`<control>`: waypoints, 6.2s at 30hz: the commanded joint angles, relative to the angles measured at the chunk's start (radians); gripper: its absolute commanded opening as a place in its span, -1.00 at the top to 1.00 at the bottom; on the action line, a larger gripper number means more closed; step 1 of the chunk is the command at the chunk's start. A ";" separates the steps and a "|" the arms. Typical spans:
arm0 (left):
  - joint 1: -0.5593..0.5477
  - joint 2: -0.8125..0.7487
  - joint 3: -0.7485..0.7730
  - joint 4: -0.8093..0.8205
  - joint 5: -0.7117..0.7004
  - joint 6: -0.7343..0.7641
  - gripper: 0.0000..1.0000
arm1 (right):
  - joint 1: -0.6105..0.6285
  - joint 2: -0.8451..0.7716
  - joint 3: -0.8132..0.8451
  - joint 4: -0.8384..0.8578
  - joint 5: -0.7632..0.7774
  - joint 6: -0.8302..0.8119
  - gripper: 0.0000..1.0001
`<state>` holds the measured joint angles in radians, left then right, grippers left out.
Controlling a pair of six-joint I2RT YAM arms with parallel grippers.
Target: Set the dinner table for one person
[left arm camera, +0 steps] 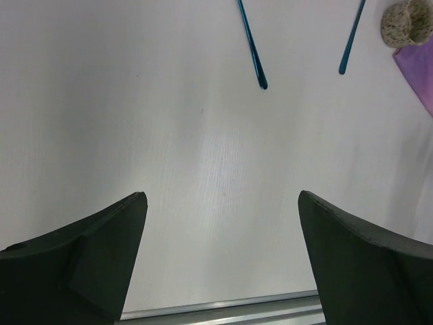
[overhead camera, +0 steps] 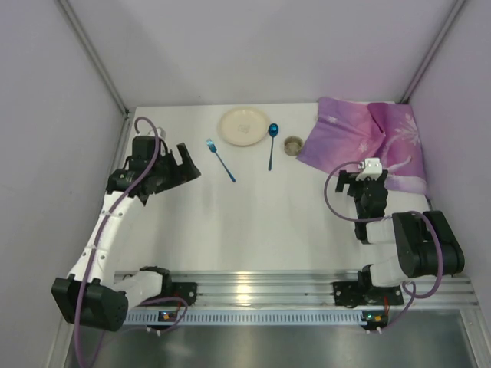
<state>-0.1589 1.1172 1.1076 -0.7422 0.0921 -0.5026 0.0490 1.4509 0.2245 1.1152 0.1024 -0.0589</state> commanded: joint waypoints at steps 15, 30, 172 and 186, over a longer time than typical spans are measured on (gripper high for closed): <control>0.016 -0.089 0.026 -0.066 -0.111 -0.059 -0.93 | 0.039 -0.276 0.396 -0.641 0.173 0.352 -1.00; 0.016 -0.102 0.005 -0.026 -0.052 -0.105 -0.68 | 0.026 0.577 1.533 -1.626 0.134 0.439 -0.99; -0.039 1.001 0.725 -0.022 -0.223 0.090 -0.38 | 0.147 -0.294 0.731 -1.986 -0.145 0.516 -0.96; -0.108 1.127 0.753 -0.009 -0.261 0.067 -0.29 | 0.144 -0.284 0.731 -1.997 -0.136 0.492 -0.96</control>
<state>-0.2699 2.2379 1.8469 -0.7456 -0.1471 -0.4240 0.1871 1.1557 0.9298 -0.8795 -0.0326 0.4549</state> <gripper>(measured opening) 0.650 0.980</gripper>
